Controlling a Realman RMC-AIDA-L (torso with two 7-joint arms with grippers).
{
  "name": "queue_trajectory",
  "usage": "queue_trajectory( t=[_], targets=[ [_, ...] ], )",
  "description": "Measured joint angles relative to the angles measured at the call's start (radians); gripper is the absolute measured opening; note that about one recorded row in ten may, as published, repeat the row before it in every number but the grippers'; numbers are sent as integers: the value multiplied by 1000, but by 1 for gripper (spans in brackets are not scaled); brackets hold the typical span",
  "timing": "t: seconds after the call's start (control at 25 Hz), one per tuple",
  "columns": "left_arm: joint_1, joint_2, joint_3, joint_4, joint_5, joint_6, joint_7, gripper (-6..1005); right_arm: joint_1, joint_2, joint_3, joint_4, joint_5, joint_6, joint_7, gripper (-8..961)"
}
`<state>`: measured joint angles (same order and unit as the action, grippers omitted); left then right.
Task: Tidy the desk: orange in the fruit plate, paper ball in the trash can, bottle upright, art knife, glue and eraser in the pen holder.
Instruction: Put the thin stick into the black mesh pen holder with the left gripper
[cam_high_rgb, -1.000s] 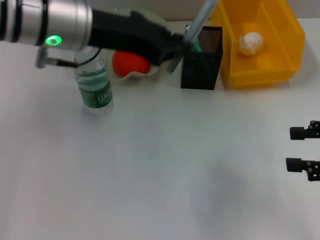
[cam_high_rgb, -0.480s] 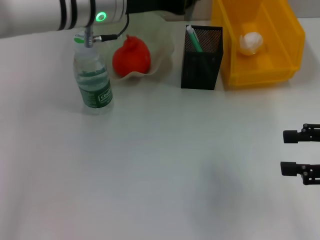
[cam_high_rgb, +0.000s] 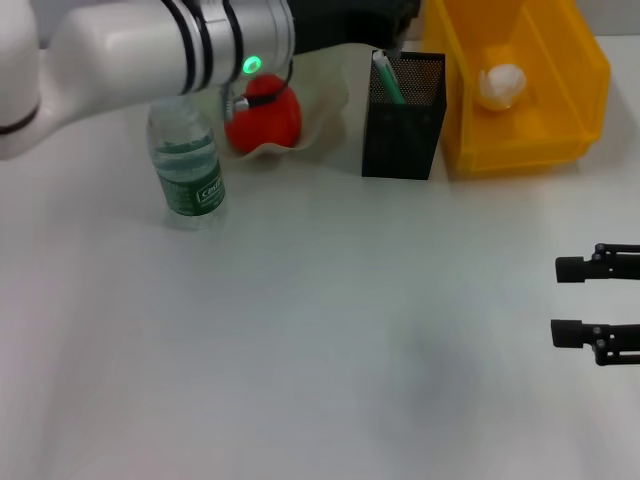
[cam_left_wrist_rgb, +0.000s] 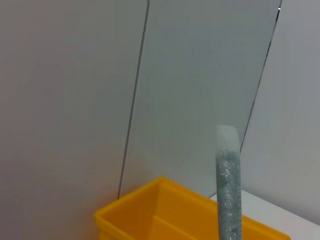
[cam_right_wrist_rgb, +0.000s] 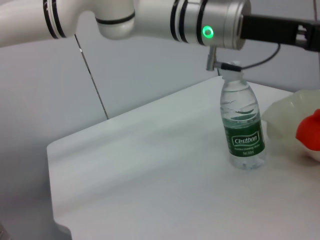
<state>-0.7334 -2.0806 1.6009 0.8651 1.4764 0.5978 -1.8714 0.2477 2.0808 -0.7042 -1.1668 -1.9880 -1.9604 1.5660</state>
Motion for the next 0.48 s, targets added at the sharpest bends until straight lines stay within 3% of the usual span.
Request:
queue_trajectory(
  t=[0.2,0.48],
  targets=[
    [-8,0,79,-25,-111,-69,72,141,8,-1,0,2,-2,2,-4,733],
    [-24,0,172,-50,-153,-172,82,139,25,-2,0,21,-13,19,-8,733]
  ],
)
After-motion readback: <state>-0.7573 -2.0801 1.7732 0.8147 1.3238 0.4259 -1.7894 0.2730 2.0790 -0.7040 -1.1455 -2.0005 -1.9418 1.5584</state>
